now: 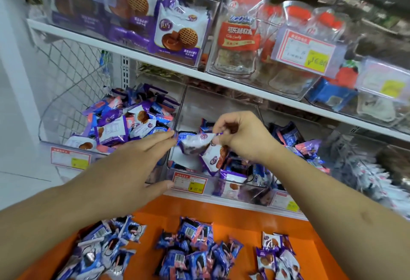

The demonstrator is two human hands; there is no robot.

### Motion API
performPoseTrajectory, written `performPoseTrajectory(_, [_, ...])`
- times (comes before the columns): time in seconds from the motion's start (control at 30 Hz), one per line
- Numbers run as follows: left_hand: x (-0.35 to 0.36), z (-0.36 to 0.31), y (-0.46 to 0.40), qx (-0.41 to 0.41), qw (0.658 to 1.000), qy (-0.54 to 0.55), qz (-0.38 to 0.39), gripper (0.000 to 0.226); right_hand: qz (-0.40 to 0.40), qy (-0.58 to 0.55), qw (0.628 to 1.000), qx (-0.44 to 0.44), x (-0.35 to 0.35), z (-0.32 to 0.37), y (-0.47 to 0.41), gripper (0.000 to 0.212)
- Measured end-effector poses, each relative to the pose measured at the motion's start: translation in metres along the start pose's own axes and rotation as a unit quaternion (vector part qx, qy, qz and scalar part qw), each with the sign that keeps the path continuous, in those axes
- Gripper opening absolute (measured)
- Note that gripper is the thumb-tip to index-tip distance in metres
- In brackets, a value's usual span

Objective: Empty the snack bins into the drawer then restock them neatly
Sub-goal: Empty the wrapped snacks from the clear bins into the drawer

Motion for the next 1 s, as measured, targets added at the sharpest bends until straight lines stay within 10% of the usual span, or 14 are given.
performPoseTrajectory(0.3, [-0.021,-0.111,-0.005,-0.046,0.943,0.330,-0.025,0.127,-0.026,-0.110,0.993,-0.019,-0.056,0.015,0.126,0.018])
performPoseTrajectory(0.6, [0.137,-0.252,-0.006,-0.050,0.922,0.350,0.159,0.031,0.048,-0.075,0.986,0.144,-0.070,-0.146,0.260,0.018])
performPoseTrajectory(0.9, [0.305,-0.310,-0.044,-0.091,0.912,0.273,0.294,0.092,-0.030,-0.057,0.917,0.393,-0.095,-0.364,0.344,0.012])
performPoseTrajectory(1.0, [0.305,-0.312,-0.040,-0.068,0.916,0.248,0.308,0.085,0.071,0.090,0.890,0.442,-0.093,-0.383,0.355,0.060])
Point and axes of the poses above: each hand's wrist, its own y-axis away from the middle knuckle, its own x-axis out of the palm, z = x × y, the point moved 6 cm from there along -y, towards the middle knuckle, and after that the axes turned 7 degrees about -y, right-handed, at the moved point
